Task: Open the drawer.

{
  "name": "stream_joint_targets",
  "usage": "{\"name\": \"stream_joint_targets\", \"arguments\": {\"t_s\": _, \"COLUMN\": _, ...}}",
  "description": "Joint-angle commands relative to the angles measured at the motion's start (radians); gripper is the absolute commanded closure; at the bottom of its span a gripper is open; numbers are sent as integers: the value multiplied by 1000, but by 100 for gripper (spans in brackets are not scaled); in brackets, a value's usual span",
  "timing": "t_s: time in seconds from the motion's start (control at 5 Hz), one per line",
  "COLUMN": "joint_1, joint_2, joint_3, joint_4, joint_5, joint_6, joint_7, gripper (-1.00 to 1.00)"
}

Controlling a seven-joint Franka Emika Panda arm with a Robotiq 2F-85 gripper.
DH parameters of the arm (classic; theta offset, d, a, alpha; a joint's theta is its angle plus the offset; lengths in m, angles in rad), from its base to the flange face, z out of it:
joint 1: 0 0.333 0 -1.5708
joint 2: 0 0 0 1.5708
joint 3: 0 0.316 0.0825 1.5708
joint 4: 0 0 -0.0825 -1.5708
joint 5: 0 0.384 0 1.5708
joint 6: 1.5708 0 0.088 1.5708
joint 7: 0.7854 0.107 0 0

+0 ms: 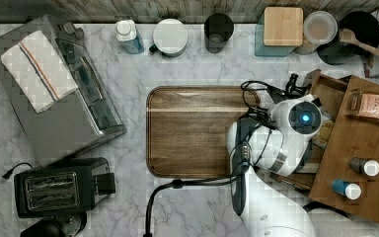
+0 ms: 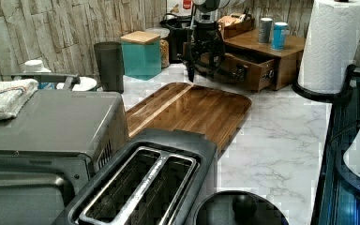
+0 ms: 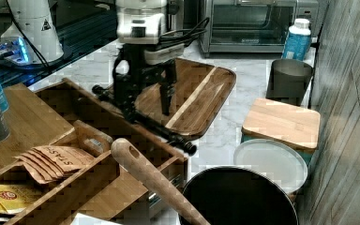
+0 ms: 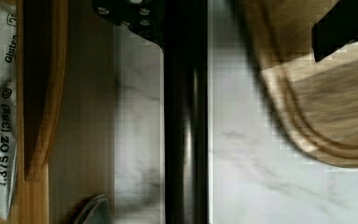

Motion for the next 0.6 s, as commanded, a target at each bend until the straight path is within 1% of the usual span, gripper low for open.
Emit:
{"name": "stream_joint_targets", "arguments": {"t_s": 0.2, "joint_1": 268, "joint_2": -22, "joint_3": 152, "joint_4": 114, "joint_5": 25, "joint_6": -81, "joint_7": 276, "gripper": -100}}
{"name": "stream_joint_targets", "arguments": {"t_s": 0.4, "joint_1": 314, "joint_2": -9, "joint_3": 140, "joint_4": 132, "joint_5": 3, "joint_6": -67, "joint_7": 344, "gripper": -100}}
{"name": "stream_joint_targets", "arguments": {"t_s": 0.6, "joint_1": 319, "joint_2": 7, "joint_3": 143, "joint_4": 161, "joint_5": 16, "joint_6": -89, "joint_7": 366, "gripper": -100}}
